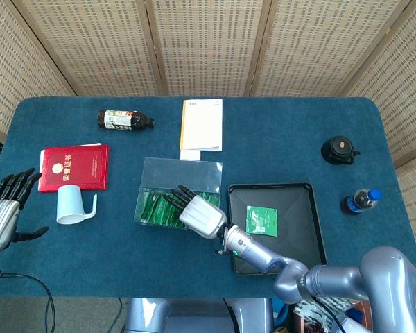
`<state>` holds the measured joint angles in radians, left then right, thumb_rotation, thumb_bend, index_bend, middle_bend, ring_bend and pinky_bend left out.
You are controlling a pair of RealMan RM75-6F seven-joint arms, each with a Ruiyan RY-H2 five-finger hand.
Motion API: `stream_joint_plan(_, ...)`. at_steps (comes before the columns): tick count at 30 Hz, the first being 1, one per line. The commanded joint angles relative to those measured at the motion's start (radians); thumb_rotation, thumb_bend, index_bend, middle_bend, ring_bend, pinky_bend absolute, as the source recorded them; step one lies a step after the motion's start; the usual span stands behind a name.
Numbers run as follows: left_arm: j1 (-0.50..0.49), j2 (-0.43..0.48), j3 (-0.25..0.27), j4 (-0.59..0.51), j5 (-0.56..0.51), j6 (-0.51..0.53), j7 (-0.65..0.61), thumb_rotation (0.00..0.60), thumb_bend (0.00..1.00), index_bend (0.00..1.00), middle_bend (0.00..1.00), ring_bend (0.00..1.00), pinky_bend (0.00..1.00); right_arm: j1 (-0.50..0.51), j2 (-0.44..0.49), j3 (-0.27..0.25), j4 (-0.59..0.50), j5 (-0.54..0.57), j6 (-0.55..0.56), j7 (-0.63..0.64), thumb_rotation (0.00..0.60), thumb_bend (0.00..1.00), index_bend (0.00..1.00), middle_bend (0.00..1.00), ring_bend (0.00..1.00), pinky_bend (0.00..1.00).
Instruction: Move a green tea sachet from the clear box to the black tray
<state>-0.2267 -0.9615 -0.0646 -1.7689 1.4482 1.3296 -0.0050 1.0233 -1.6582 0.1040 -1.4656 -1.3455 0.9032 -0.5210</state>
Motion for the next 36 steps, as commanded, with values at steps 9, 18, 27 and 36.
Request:
stream_joint_plan(9,0.000,0.004,0.000,0.001,0.000,0.000,-0.010,0.600,0.02,0.00,0.00,0.00,0.00,-0.005,-0.012,0.012,0.019,-0.008,-0.005,0.000,0.600,0.55,0.48,0.11,0.00,0.14)
stream_joint_plan(18,0.002,0.005,0.000,0.001,0.002,0.004,-0.014,0.600,0.02,0.00,0.00,0.00,0.00,-0.011,-0.021,0.018,0.028,-0.012,-0.003,-0.006,0.600,0.55,0.48,0.11,0.00,0.14)
stream_joint_plan(27,0.000,0.007,0.000,0.004,0.000,0.000,-0.019,0.600,0.02,0.00,0.00,0.00,0.00,-0.023,-0.035,0.022,0.044,-0.035,0.021,0.003,0.600,0.55,0.50,0.13,0.00,0.16)
stream_joint_plan(36,0.000,0.006,0.001,0.002,0.000,-0.001,-0.015,0.600,0.02,0.00,0.00,0.00,0.00,-0.033,-0.038,0.021,0.055,-0.053,0.028,0.016,0.600,0.55,0.52,0.13,0.00,0.16)
